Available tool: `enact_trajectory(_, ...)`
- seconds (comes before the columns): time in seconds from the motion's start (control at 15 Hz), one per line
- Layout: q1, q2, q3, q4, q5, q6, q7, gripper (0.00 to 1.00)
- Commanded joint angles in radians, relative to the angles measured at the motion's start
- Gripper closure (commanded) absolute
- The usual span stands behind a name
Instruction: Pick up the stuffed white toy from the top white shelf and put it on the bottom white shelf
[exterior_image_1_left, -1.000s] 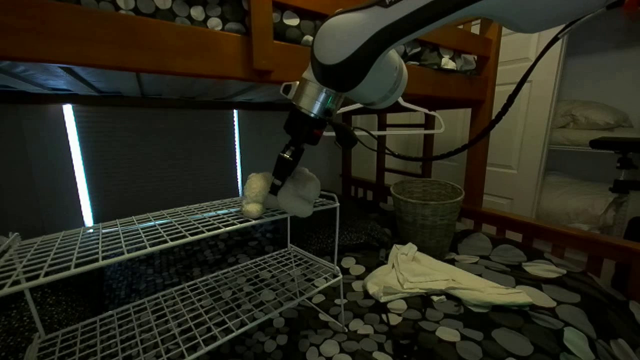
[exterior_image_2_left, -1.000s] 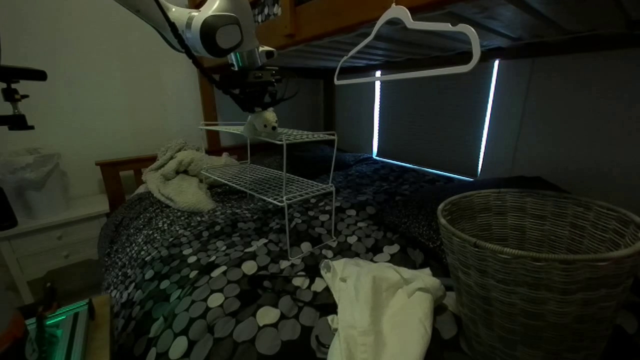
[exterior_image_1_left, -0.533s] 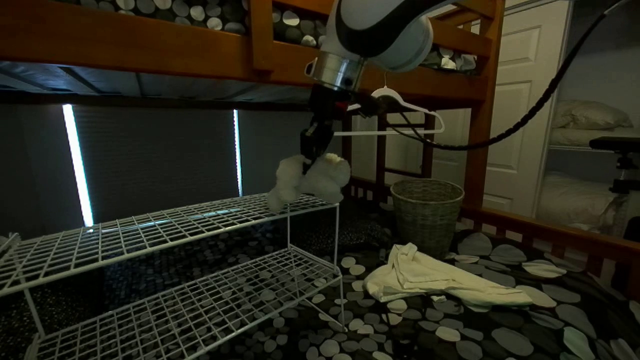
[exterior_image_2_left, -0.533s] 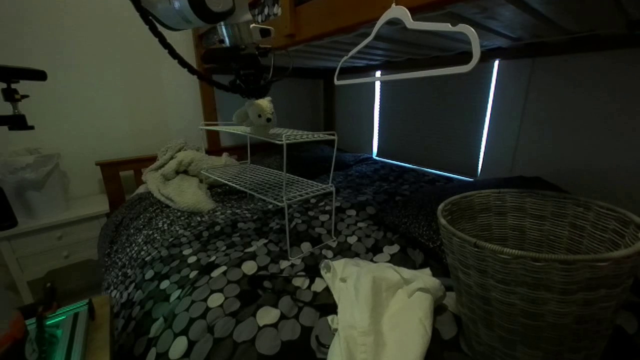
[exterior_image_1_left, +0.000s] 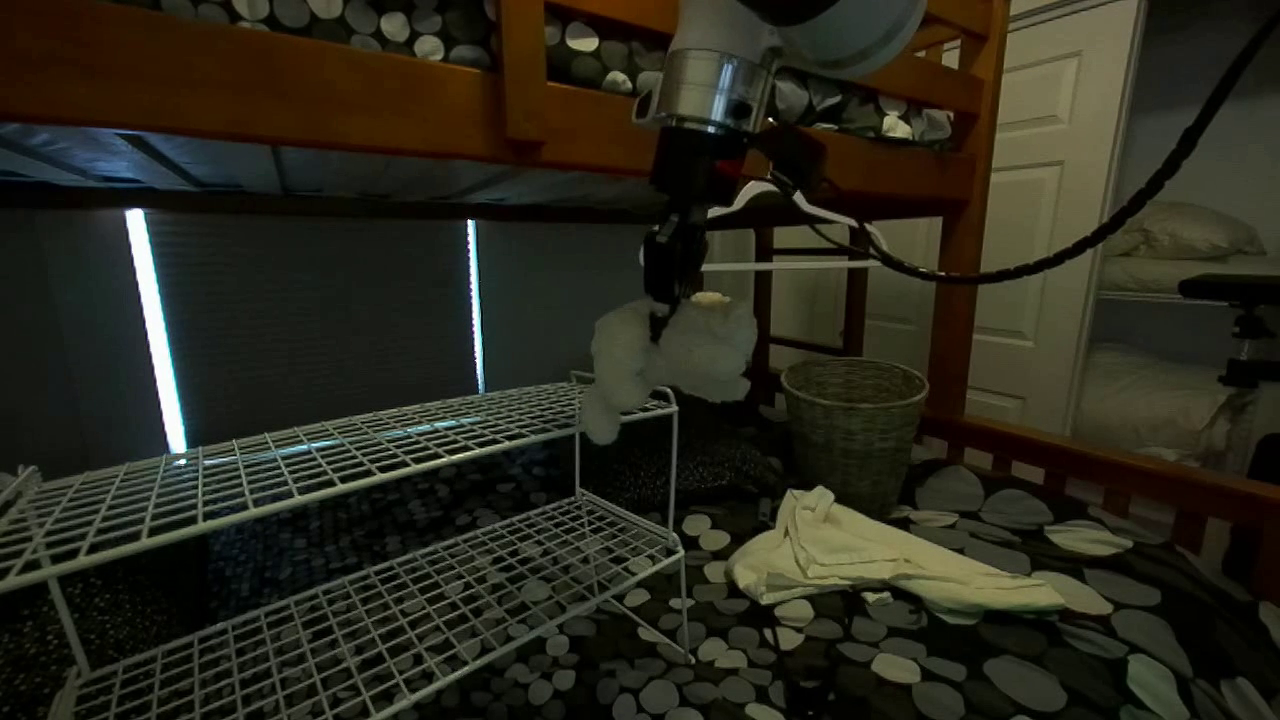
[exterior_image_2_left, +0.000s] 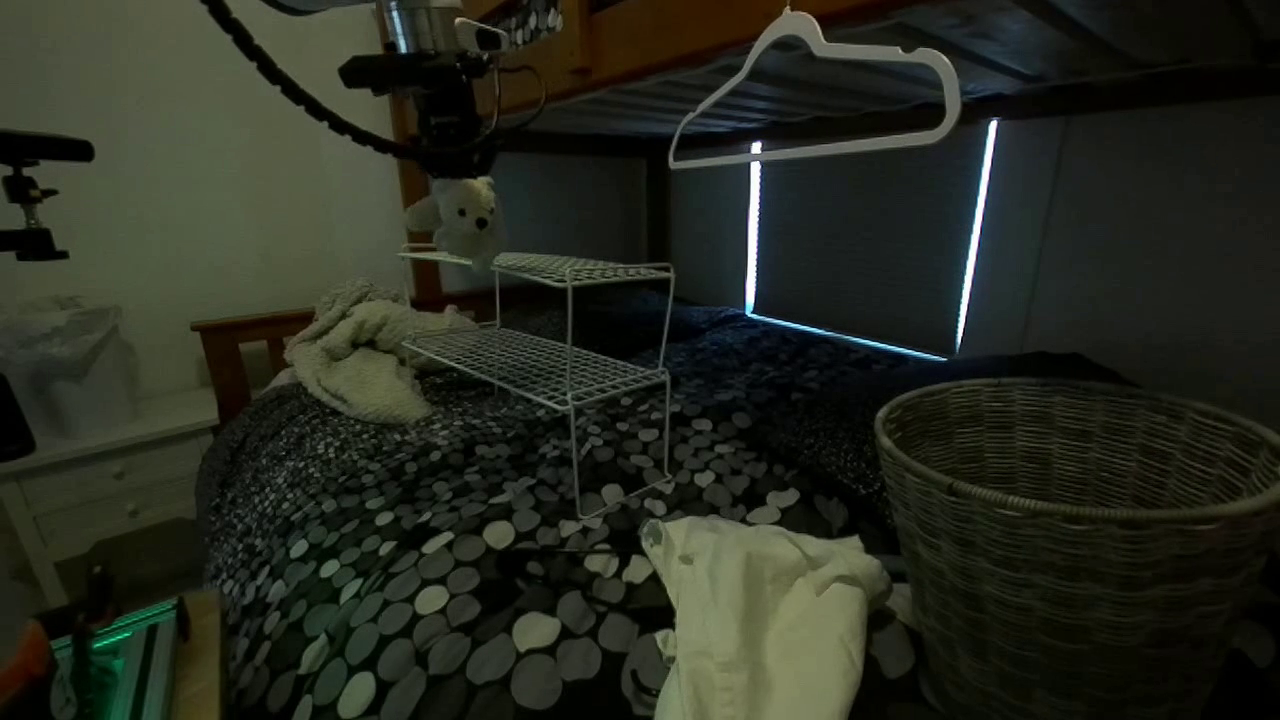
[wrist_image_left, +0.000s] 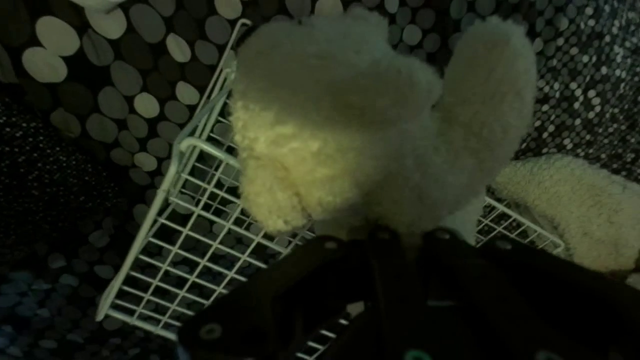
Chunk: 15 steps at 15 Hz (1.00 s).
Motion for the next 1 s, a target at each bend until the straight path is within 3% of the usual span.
enact_trajectory(0.0, 0.039, -0.043, 0.017, -0.089, 0.006, 0.012, -0.055, 0.98)
enact_trajectory(0.4, 0.073, -0.054, 0.03, -0.213, 0.011, 0.053, -0.077, 0.98)
enact_trajectory(0.93, 0.073, -0.021, 0.066, -0.429, -0.037, 0.398, 0.038, 0.98)
